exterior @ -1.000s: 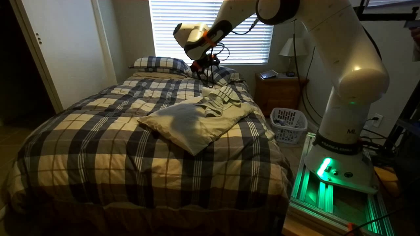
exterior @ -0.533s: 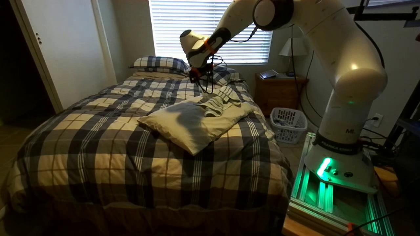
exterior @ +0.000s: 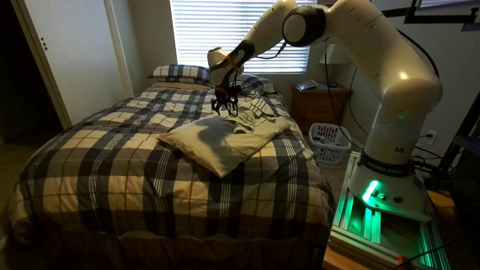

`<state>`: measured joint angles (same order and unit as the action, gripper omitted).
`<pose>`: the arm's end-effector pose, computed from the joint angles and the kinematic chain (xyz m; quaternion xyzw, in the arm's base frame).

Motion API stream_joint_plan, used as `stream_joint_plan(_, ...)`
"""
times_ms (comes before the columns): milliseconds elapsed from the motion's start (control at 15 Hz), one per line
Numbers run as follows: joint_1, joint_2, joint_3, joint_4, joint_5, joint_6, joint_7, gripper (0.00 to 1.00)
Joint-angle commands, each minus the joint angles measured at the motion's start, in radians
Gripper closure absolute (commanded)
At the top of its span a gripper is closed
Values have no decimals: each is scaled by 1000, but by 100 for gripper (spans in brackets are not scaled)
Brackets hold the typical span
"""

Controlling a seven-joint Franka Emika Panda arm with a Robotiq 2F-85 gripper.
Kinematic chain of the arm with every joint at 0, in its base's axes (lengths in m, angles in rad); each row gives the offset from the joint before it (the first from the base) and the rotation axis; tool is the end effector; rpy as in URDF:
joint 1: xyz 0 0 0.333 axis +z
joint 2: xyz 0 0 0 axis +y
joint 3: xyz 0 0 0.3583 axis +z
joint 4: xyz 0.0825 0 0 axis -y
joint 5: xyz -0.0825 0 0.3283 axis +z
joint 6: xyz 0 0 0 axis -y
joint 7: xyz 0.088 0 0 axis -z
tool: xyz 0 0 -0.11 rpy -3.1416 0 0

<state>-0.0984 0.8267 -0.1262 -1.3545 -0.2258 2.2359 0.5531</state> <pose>0.7160 -0.1444 0.2938 0.9461 -0.2924 0.0506 0.1295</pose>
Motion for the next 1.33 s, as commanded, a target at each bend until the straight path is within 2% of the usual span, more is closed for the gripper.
stream_joint_plan(0,25,93,-33,111,48,-95,-78,0)
stream_joint_plan(133,37,122,-49,148,38,-129,-81,0)
stream_joint_plan(200,40,136,-55,168,36,-143,-83,25)
stream_joint_plan(267,46,146,-63,181,32,-144,-76,26)
stream_joint_plan(333,46,155,-64,200,36,-154,-80,32)
stream_joint_plan(533,52,172,-66,239,38,-167,-80,56)
stream_joint_plan(933,51,211,-62,303,43,-230,-85,96)
stream_joint_plan(1000,50,214,-59,310,45,-242,-87,100)
stream_joint_plan(1267,55,200,-35,321,64,-247,-95,98)
